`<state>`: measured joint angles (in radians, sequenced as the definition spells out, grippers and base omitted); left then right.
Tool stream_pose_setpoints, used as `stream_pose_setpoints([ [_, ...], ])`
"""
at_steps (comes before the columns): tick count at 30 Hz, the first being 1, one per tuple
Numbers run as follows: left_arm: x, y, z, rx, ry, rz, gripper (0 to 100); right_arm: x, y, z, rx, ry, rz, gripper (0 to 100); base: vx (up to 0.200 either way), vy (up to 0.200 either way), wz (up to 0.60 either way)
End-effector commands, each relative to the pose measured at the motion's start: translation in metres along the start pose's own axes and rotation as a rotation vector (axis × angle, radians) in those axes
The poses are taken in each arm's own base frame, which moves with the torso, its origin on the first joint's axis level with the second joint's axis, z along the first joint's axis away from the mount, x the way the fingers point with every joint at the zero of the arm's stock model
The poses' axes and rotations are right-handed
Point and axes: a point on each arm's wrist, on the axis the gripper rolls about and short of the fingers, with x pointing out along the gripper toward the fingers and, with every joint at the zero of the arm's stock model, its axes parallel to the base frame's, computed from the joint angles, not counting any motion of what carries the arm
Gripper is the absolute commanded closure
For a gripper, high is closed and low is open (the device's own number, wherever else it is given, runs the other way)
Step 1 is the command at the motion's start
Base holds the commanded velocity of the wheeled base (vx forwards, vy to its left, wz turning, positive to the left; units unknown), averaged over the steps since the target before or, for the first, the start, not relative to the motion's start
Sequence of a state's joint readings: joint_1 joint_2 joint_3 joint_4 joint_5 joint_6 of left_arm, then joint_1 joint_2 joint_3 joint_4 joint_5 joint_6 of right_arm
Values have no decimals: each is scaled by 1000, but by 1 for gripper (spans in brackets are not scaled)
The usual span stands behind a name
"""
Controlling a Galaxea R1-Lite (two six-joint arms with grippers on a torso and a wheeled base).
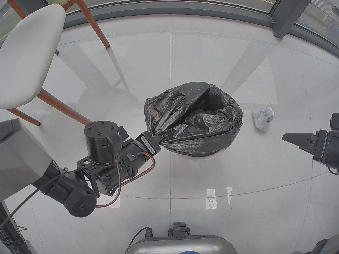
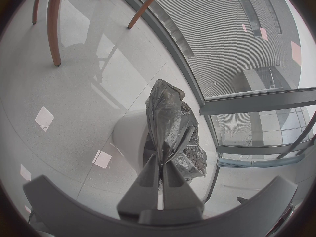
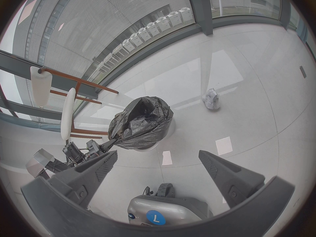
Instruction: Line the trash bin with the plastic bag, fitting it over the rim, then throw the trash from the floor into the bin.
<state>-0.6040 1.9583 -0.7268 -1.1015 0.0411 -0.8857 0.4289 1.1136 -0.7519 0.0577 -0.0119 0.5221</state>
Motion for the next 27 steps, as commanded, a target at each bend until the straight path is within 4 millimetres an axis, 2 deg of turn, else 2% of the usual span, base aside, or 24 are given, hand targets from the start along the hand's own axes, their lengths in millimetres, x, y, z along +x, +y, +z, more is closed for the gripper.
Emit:
stream_pose_setpoints([
  [1,-7,8,-7,7,26,31,100,0,0,0,-1,0,0,0,0,0,0],
  [14,-15,21,-19,4,58,64,100,3,0,0,-1,8,-4,0,0,0,0],
  [15,-15,21,-19,2,60,66,0,3,0,0,-1,8,-4,0,0,0,0],
  [22,-21,22,-28,2,86,63,0,3,0,0,-1,9,-5,0,0,0,0],
  [27,-32,30,-34,0,99,77,0,5,0,-1,-2,16,-8,0,0,0,0],
])
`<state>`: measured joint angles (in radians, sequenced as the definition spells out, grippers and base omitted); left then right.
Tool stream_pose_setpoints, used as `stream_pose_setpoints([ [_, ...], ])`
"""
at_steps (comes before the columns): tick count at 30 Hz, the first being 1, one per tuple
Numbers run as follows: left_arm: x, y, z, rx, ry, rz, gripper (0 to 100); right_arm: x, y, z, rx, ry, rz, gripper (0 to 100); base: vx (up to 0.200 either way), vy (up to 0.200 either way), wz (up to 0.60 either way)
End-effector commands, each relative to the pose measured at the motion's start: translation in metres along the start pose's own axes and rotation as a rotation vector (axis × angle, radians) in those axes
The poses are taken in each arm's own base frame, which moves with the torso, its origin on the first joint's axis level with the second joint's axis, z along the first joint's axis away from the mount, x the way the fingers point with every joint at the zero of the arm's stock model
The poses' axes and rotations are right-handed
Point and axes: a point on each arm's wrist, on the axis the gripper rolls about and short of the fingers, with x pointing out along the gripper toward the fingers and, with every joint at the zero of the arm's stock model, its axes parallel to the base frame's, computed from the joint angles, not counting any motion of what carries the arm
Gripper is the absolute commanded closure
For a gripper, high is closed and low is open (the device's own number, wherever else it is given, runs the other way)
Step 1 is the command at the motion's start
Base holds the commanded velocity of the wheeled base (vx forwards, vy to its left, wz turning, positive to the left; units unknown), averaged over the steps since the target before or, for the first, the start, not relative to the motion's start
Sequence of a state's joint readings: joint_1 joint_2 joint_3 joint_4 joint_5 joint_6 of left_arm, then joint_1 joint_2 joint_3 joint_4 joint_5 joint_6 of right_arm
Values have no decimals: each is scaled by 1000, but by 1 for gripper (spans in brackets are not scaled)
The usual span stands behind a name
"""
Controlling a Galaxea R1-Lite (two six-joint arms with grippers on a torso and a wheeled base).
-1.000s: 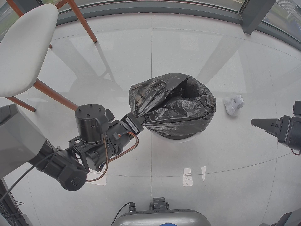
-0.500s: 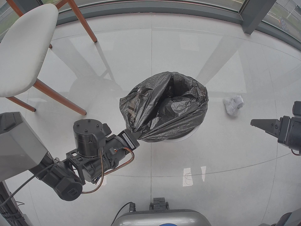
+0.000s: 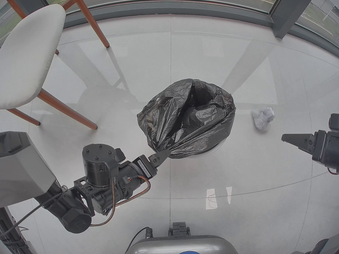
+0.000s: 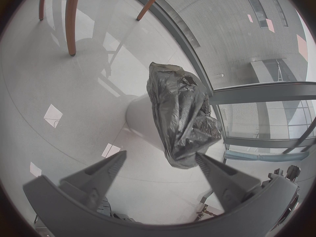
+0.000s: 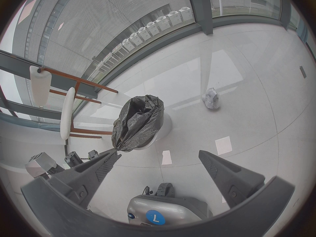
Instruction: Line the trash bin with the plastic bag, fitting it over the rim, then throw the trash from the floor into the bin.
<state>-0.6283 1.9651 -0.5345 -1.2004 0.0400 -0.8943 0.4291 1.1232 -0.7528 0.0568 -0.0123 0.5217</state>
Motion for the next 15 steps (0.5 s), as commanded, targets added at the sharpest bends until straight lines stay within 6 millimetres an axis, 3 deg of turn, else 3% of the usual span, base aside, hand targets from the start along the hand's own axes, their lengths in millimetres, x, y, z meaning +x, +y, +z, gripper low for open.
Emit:
stream_pose_setpoints([
  [1,-7,7,-7,1,22,21,0,2,0,-1,-1,10,-3,0,0,0,0],
  [4,-13,14,-12,2,36,44,0,4,3,-4,-12,31,10,0,0,0,0],
  [7,-16,10,-7,-5,-27,14,0,18,10,-13,-40,99,28,0,0,0,0],
  [11,-36,-1,20,-43,-206,-48,0,47,10,-29,-59,224,-4,0,0,0,0],
  [15,-68,4,49,-67,-334,-45,0,77,14,-36,-50,254,1,0,0,0,0],
])
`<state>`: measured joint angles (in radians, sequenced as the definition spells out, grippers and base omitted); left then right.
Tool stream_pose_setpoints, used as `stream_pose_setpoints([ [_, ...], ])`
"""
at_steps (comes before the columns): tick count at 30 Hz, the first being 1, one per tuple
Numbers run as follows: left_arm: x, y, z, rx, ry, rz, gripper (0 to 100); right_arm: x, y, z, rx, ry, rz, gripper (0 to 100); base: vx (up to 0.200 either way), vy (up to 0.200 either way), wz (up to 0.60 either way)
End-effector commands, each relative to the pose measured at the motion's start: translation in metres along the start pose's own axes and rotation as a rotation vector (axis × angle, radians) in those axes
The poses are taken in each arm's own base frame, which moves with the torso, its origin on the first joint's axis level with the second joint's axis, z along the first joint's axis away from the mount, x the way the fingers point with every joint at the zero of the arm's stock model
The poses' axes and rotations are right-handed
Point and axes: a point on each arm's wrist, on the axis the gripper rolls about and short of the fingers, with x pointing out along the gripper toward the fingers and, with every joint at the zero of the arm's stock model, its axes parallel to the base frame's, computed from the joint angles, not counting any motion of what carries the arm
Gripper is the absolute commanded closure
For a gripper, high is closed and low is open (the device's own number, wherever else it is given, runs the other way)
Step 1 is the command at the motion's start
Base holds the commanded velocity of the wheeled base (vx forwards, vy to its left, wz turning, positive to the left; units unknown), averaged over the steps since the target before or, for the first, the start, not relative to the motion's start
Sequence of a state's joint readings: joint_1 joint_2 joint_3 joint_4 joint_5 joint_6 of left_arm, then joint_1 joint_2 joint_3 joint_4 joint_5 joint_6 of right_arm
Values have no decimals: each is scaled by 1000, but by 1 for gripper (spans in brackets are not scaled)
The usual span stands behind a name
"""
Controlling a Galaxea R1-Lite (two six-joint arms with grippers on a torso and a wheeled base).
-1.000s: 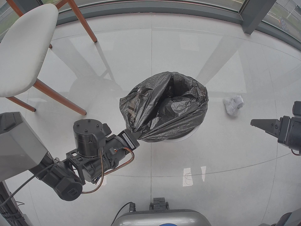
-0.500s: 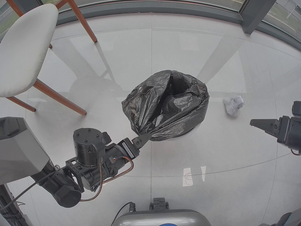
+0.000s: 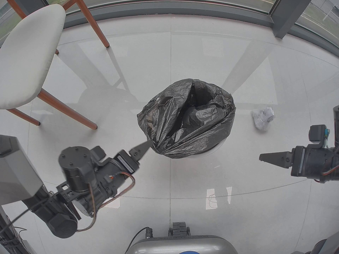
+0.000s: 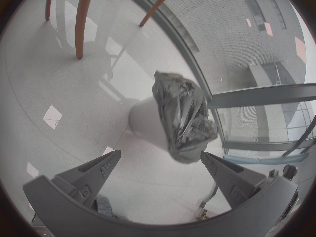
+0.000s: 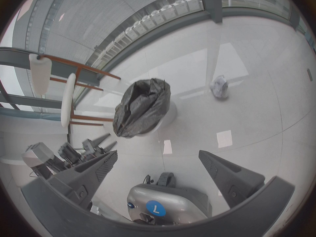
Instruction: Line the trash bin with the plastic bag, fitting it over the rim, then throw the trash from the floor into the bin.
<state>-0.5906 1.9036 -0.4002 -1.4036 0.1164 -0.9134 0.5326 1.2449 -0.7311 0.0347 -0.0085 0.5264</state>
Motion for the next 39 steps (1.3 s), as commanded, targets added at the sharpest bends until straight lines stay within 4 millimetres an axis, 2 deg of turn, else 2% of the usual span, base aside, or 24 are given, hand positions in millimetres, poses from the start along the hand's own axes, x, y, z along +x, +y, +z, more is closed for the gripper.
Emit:
stream_pose_setpoints([
  [1,-40,0,48,-32,-196,-6,0,52,4,-7,10,87,7,0,0,0,0],
  [7,-57,19,77,-14,-323,87,0,105,17,-3,138,43,124,0,0,0,0],
  [9,-60,19,81,6,-343,90,0,116,21,-5,168,35,145,0,0,0,0],
  [14,-70,10,87,50,-364,70,0,131,31,-7,225,36,180,0,0,0,0],
  [18,-70,11,86,52,-351,86,0,139,42,8,343,10,211,0,0,0,0],
  [19,-70,11,85,55,-350,87,0,140,49,18,438,-4,230,0,0,0,0],
  [22,-69,10,86,68,-354,90,0,150,48,18,502,2,216,0,0,0,0],
  [32,-67,12,84,78,-346,102,0,185,44,10,511,22,162,0,0,0,0],
  [39,-68,13,84,78,-355,116,0,203,53,18,512,-30,190,0,0,0,0],
])
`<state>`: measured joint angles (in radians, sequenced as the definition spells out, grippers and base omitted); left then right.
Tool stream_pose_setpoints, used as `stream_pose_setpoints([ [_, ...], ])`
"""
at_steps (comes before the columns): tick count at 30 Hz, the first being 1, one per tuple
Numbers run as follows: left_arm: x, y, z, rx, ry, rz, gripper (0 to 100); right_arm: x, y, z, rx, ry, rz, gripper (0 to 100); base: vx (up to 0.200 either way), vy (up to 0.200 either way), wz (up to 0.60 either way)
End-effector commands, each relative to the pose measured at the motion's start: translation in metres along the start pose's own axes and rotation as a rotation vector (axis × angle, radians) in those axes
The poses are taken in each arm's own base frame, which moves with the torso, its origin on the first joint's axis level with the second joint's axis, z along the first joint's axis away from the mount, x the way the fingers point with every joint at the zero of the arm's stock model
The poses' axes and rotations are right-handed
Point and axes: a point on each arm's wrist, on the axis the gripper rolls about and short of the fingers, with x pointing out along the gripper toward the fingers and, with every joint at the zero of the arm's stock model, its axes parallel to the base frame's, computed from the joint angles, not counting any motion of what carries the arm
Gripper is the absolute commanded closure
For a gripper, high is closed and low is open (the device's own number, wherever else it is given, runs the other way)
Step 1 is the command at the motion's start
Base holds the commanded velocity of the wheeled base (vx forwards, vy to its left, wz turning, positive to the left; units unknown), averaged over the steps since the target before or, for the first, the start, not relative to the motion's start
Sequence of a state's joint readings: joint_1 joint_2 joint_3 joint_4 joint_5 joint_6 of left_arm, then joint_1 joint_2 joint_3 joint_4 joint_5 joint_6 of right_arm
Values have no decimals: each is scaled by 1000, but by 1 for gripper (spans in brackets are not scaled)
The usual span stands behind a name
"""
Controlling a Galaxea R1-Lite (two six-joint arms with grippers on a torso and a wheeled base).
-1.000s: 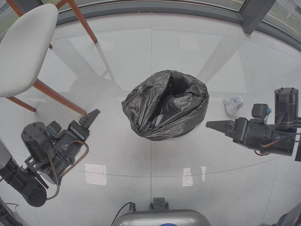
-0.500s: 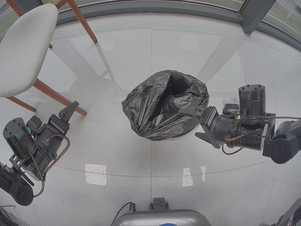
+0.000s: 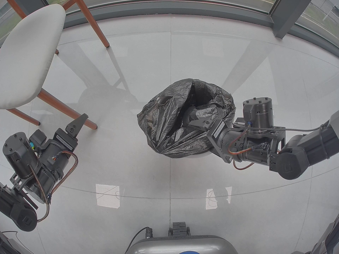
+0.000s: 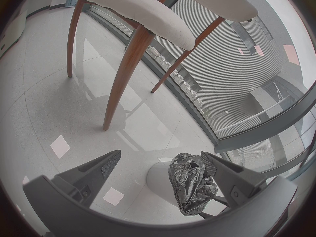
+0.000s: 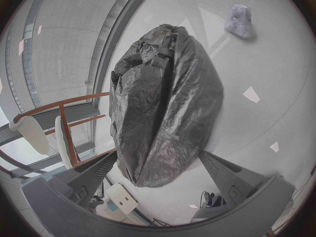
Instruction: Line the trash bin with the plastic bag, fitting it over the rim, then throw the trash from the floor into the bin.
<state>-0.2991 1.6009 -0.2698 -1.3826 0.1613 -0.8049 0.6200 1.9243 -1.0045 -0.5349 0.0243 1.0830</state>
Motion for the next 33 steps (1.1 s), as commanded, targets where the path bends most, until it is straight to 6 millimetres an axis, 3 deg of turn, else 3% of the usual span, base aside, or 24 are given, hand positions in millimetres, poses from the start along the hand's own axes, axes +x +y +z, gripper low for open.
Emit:
stream_pose_setpoints([
  [1,0,1,-1,0,-5,12,0,17,1,-1,-2,-8,4,0,0,0,0],
  [2,0,1,-1,0,-5,12,0,17,2,0,-2,-11,6,0,0,0,0],
  [3,0,1,0,0,-6,11,0,17,5,0,-5,-12,14,100,0,0,0],
  [10,0,1,-1,6,-6,11,0,11,7,-1,-6,-8,4,100,0,0,0],
  [16,0,1,-1,42,-5,12,0,-38,19,4,-5,43,-73,100,0,0,0],
  [21,0,1,-1,42,-5,12,0,-60,16,0,-8,88,-145,100,0,0,0],
  [27,0,1,-1,43,-4,11,0,-63,2,-19,-27,141,-193,100,0,0,0],
  [33,-1,1,-1,43,-5,12,0,-60,4,-35,-55,191,-196,100,0,0,0],
])
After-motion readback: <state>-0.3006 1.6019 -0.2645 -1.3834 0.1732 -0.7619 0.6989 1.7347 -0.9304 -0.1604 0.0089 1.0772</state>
